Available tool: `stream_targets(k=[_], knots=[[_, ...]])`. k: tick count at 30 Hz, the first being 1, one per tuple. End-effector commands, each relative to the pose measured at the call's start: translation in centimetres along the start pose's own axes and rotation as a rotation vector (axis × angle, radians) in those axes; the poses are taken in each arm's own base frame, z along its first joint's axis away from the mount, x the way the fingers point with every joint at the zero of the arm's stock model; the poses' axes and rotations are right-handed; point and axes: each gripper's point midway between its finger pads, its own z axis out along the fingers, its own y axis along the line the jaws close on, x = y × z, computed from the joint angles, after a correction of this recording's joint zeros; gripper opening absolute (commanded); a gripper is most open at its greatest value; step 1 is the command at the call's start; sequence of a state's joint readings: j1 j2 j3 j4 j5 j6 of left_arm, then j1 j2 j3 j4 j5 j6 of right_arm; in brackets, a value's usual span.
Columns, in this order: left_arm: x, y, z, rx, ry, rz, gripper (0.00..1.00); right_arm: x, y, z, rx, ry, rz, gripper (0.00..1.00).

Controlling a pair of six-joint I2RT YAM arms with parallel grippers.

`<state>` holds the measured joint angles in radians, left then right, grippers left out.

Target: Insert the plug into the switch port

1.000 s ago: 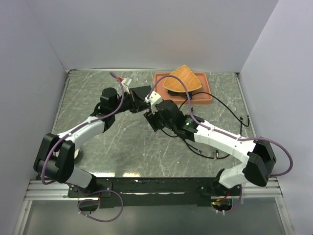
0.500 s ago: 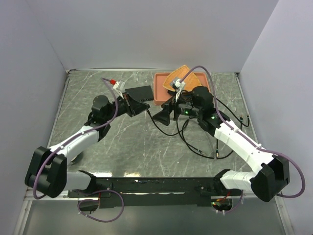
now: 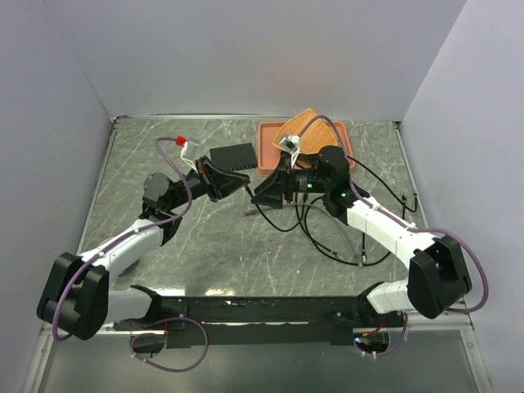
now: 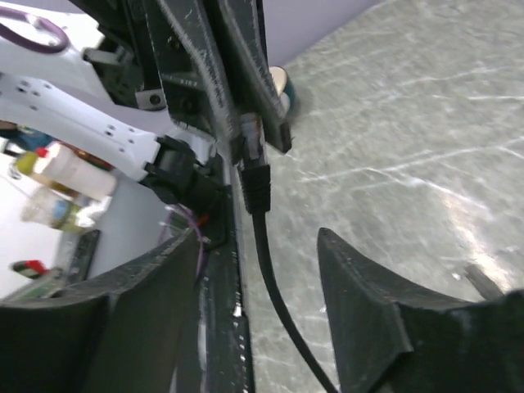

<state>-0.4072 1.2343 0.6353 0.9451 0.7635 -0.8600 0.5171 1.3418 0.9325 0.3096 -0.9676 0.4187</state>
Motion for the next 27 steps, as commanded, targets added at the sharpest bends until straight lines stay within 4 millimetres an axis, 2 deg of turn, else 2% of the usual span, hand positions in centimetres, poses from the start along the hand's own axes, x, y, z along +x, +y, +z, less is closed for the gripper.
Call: stream_targets(k=[1, 5, 8, 14, 17, 18, 21, 24, 25, 27], knots=[[-1.4, -2.7, -0.1, 0.093, -0.037, 0.076, 0.01, -2.0, 1.4, 0.5, -0.104, -0.060, -0.005, 0.63], [-1.4, -2.6, 0.0, 0.078, -0.035, 0.077, 0.01, -2.7, 1.7, 0.8, -0.134, -0.090, -0.004, 0.58], [-1.5, -2.6, -0.1, 0.072, -0.038, 0.080, 0.01, -2.7, 1.5, 1.0, -0.139, -0.086, 0.012, 0.48], [-1.5, -2.4, 0.1, 0.063, -0.033, 0.078, 0.01, -2.6, 1.6, 1.4, -0.163, -0.083, 0.034, 0.37], [-1.2, -2.3, 0.2, 0.067, -0.026, 0.072, 0.01, -2.4, 1.8, 1.6, -0.170, -0.078, 0.029, 0.25], [-1.2, -2.3, 0.2, 0.067, -0.024, 0.073, 0.01, -2.4, 1.8, 1.7, -0.171, -0.074, 0.031, 0.18], [-1.4, -2.4, 0.3, 0.064, -0.030, 0.073, 0.01, -2.4, 2.0, 1.7, -0.177, -0.067, 0.022, 0.03], [-1.4, -2.1, 0.3, 0.050, -0.030, 0.074, 0.01, -2.4, 1.8, 1.7, -0.148, -0.072, 0.026, 0.00], [-1.5, -2.1, 0.3, 0.047, -0.029, 0.078, 0.03, -2.8, 2.2, 1.6, -0.151, -0.077, 0.014, 0.00], [-1.5, -1.1, 0.4, -0.008, -0.030, 0.077, 0.40, -3.3, 2.9, 1.2, -0.166, -0.077, -0.001, 0.00]])
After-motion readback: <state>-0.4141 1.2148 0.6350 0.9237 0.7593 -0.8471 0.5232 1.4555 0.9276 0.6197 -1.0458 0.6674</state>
